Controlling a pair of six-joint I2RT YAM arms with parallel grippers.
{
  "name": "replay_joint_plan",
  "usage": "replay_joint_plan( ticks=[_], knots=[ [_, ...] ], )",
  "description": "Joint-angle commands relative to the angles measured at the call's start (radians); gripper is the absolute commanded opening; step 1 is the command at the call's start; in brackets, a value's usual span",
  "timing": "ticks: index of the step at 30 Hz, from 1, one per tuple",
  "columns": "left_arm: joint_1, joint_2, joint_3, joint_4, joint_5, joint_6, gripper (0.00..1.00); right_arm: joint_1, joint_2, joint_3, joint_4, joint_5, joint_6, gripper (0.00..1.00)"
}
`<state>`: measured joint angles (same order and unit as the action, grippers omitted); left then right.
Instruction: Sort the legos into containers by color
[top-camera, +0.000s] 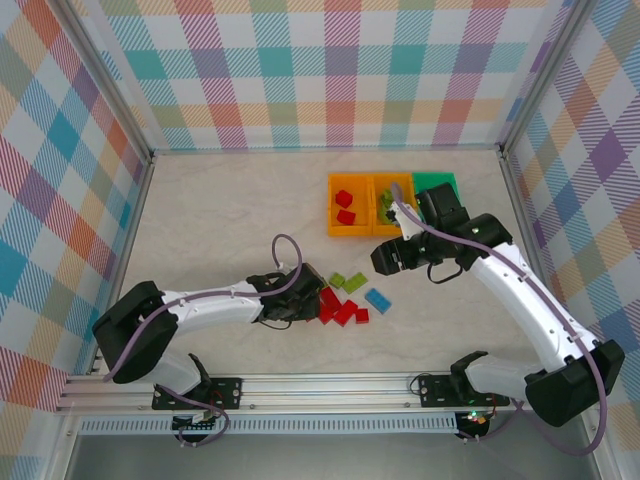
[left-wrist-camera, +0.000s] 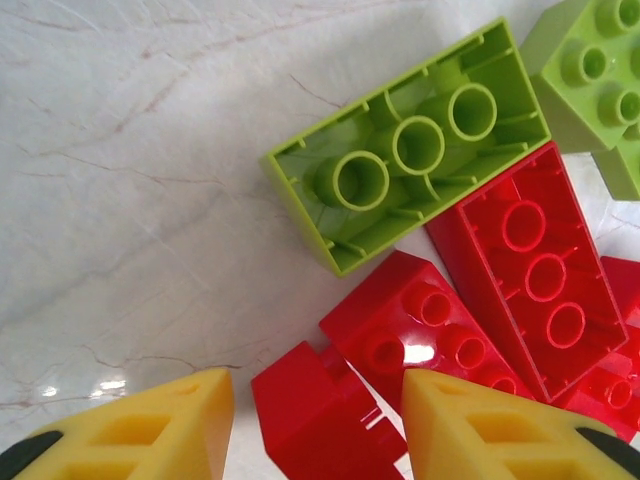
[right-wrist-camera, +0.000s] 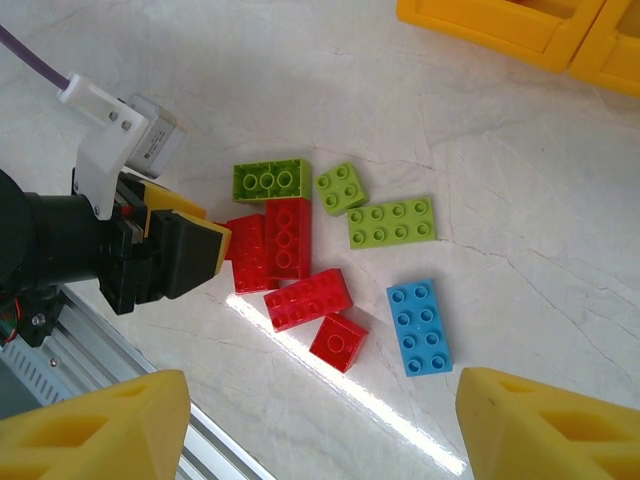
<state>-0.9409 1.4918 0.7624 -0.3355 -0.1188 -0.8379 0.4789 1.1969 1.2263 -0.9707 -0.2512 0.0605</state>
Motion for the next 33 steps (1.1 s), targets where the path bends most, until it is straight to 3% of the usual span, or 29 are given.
replay_joint_plan(
  ticks=[1, 8, 15, 22, 23, 27, 33],
  knots=[
    [-0.005, 0.035, -0.017, 0.009, 0.038, -0.002, 0.48, 0.000, 0.012, 0.003, -0.014, -0.007, 0.002, 0.70],
    [-0.005, 0.007, -0.054, 0.003, 0.026, -0.016, 0.34, 0.000, 0.012, 0.016, -0.023, -0.014, 0.009, 0.70],
    [-0.005, -0.061, -0.058, -0.040, 0.008, 0.018, 0.32, 0.001, 0.023, 0.015, -0.014, -0.014, 0.009, 0.70],
    [-0.006, -0.116, -0.077, 0.000, 0.083, 0.104, 0.32, 0.001, 0.041, 0.016, -0.019, -0.008, 0.004, 0.70],
    [-0.006, -0.117, -0.077, -0.007, 0.088, 0.113, 0.34, 0.001, 0.040, 0.015, -0.019, -0.007, 0.004, 0.70],
    [-0.006, -0.095, -0.067, -0.048, 0.081, 0.142, 0.65, 0.001, 0.040, 0.013, -0.017, -0.008, 0.005, 0.70],
    [-0.009, -0.040, -0.065, -0.015, 0.098, 0.167, 0.65, 0.001, 0.046, 0.010, -0.012, -0.010, 0.011, 0.70]
  ],
)
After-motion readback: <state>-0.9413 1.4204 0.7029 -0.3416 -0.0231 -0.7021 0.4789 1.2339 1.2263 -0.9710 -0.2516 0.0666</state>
